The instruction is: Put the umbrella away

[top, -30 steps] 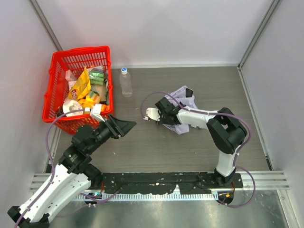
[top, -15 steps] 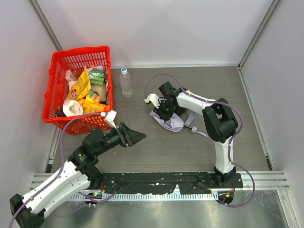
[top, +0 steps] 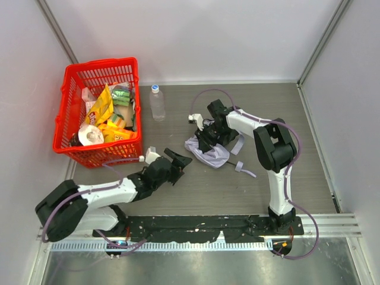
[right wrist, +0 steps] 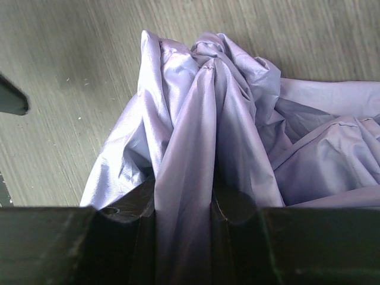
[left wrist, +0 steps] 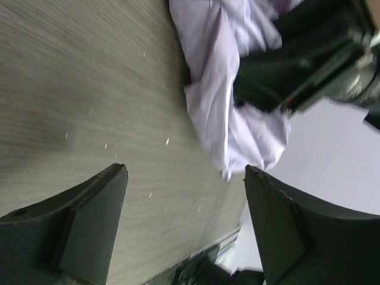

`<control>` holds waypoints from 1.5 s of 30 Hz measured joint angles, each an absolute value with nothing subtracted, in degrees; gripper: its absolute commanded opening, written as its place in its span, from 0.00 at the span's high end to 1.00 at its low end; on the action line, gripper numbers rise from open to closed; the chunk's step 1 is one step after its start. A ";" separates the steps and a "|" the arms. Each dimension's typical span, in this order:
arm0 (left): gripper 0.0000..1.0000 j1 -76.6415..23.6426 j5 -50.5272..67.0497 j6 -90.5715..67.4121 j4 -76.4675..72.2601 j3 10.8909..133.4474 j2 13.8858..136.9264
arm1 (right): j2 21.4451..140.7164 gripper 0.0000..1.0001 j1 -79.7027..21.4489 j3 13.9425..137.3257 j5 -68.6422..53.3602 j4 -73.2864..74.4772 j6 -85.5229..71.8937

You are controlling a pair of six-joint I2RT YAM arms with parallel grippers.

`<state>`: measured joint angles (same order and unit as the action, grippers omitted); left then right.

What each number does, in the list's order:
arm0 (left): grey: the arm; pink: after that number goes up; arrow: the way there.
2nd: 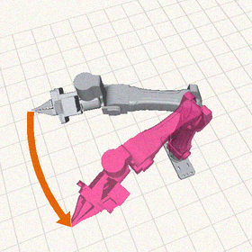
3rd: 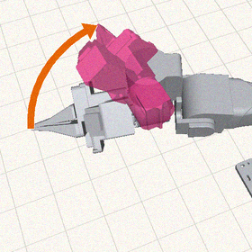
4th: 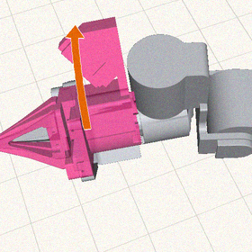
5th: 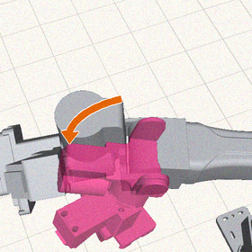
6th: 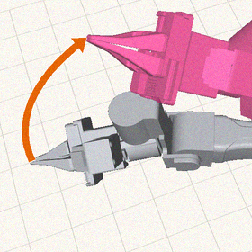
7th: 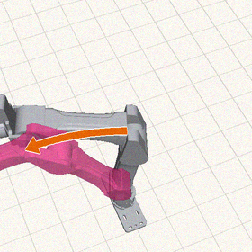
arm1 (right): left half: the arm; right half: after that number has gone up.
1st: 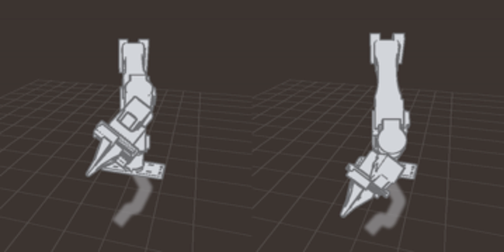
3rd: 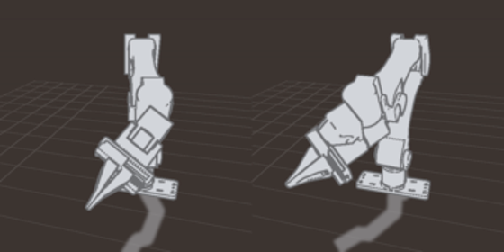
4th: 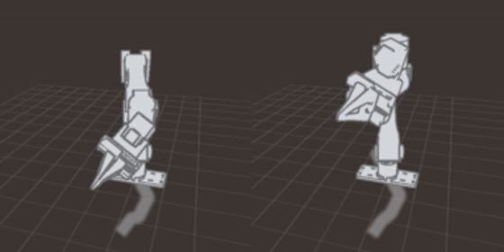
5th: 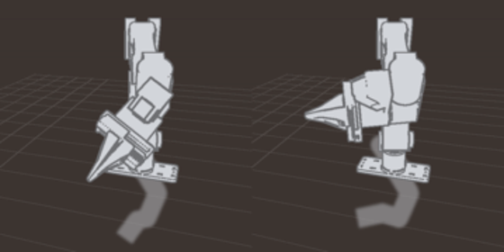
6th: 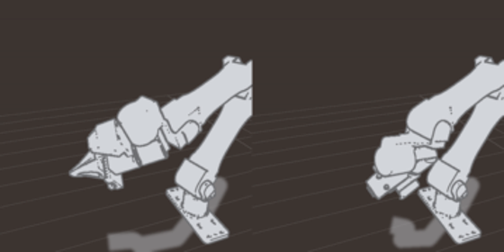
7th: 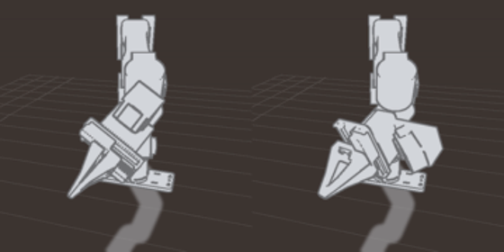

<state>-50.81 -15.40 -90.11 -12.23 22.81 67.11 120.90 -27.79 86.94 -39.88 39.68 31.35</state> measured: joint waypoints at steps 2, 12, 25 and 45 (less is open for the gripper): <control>0.13 -50.94 -18.85 -94.08 -13.98 23.59 70.61 | 120.90 0.99 -27.81 86.65 -40.69 39.66 31.27; 0.12 -50.98 -28.69 -106.63 -28.12 28.64 89.82 | 120.44 0.99 -27.81 85.67 -41.45 38.89 31.09; 0.22 -47.59 -29.71 -103.18 -54.87 31.20 107.87 | 119.83 0.99 -28.29 84.88 -41.76 38.98 31.27; 0.15 -43.31 -19.22 -97.95 -58.76 33.95 111.39 | 116.27 1.00 -29.63 82.26 -34.13 36.58 31.51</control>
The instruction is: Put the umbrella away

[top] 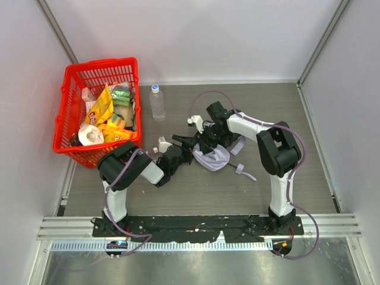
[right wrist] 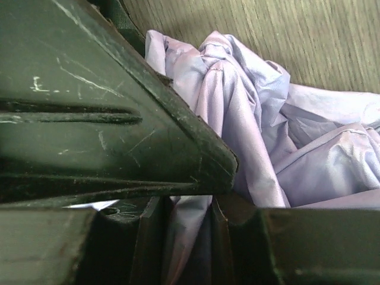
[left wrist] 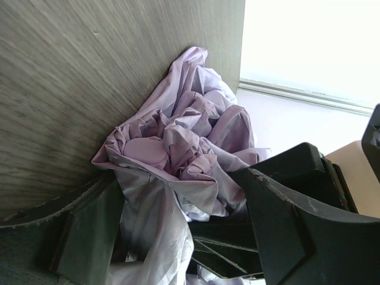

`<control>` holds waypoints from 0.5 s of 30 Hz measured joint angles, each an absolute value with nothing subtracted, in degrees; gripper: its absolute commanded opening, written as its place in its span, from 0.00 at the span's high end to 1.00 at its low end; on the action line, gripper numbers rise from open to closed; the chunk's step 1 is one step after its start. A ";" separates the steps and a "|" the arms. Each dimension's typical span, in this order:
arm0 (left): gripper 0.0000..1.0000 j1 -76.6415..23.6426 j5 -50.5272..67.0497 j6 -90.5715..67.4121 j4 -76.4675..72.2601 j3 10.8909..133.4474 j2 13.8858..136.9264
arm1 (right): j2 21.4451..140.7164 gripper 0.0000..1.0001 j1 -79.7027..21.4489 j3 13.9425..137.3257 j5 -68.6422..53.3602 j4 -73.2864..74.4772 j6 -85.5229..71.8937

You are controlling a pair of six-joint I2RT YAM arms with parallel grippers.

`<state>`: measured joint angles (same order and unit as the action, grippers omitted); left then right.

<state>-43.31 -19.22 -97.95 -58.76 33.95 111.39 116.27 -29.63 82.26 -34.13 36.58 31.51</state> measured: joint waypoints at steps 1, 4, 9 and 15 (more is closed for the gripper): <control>0.11 -43.27 -18.98 -97.95 -58.28 33.95 111.02 | 116.16 0.99 -29.69 82.13 -34.15 36.51 31.55; 0.09 -43.16 -18.26 -99.22 -56.55 33.93 110.04 | 115.37 0.99 -29.87 81.14 -34.09 35.73 31.57; 0.14 -43.18 -17.61 -100.66 -51.72 35.11 108.47 | 112.86 0.99 -30.41 78.35 -34.09 34.15 31.59; 0.29 -43.38 -17.12 -99.79 -48.80 37.52 109.32 | 112.05 0.99 -30.61 77.80 -33.41 34.09 32.01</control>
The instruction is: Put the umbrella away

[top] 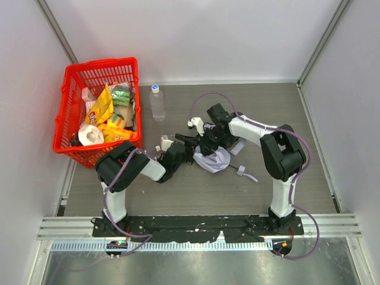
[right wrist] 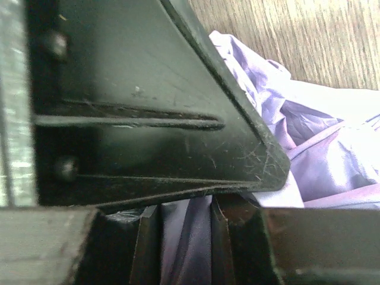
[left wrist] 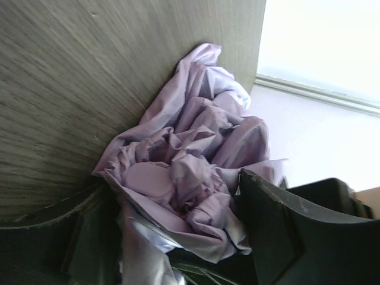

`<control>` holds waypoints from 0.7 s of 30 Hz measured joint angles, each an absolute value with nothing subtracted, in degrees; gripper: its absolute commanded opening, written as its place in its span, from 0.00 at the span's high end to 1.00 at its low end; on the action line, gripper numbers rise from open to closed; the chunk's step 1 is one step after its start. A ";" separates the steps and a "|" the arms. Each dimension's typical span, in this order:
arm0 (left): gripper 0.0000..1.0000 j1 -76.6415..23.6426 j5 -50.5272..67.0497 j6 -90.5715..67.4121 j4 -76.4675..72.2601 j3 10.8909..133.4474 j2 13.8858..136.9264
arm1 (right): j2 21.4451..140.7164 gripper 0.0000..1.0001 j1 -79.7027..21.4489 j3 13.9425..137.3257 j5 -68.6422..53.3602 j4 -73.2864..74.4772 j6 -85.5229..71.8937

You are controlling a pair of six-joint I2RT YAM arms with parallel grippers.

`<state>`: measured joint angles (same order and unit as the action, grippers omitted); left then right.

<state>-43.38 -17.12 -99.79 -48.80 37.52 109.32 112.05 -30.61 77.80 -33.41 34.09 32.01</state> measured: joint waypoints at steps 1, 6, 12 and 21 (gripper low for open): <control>0.33 -43.38 -17.04 -99.53 -48.31 37.85 109.43 | 111.85 0.99 -30.74 77.78 -32.97 34.17 32.10; 0.69 -43.40 -16.56 -98.19 -47.79 38.09 110.67 | 111.48 0.99 -31.53 77.87 -31.11 34.57 32.58; 0.96 -43.35 -15.99 -96.95 -48.56 38.13 111.37 | 110.98 0.92 -32.10 77.73 -28.91 35.09 32.18; 1.00 -42.96 -13.41 -97.10 -48.12 38.24 111.39 | 103.79 0.23 -33.89 69.58 -25.65 28.16 20.60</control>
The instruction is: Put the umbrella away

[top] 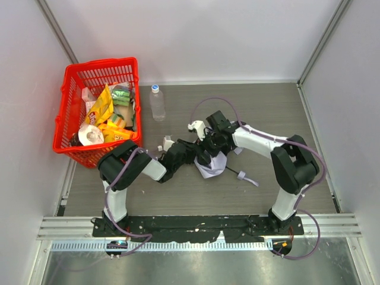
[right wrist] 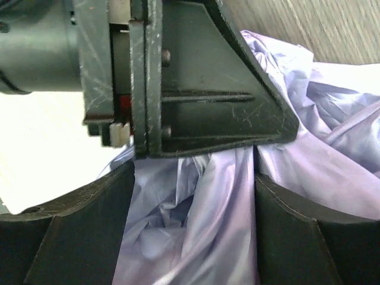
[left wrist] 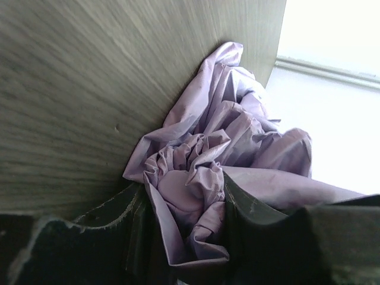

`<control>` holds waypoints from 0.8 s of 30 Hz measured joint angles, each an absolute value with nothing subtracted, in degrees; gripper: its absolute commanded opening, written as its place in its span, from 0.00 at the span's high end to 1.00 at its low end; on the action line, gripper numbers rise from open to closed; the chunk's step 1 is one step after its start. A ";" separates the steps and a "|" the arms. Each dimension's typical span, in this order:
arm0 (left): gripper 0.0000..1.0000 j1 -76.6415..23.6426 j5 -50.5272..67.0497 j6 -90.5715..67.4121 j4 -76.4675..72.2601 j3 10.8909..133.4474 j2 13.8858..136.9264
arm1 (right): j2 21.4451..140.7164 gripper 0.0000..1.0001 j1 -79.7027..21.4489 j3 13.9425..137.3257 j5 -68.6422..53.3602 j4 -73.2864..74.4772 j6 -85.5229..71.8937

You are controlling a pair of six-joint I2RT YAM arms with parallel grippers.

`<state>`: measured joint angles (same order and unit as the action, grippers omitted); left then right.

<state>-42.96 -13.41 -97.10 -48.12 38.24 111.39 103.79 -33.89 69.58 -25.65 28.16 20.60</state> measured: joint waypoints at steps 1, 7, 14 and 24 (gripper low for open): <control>1.00 -43.05 -12.95 -97.08 -47.59 38.24 111.11 | 102.08 0.23 -34.26 68.31 -24.40 27.57 18.87; 1.00 -42.94 -11.05 -97.60 -43.09 38.79 109.45 | 89.14 0.22 -34.48 65.43 -16.60 30.26 11.62; 1.00 -42.57 -10.00 -99.39 -34.61 40.07 106.54 | 72.64 0.19 -46.96 59.55 1.89 27.38 10.11; 1.00 -42.24 -8.45 -101.73 -22.61 44.23 104.75 | 77.34 0.18 -62.92 43.24 23.92 12.47 15.81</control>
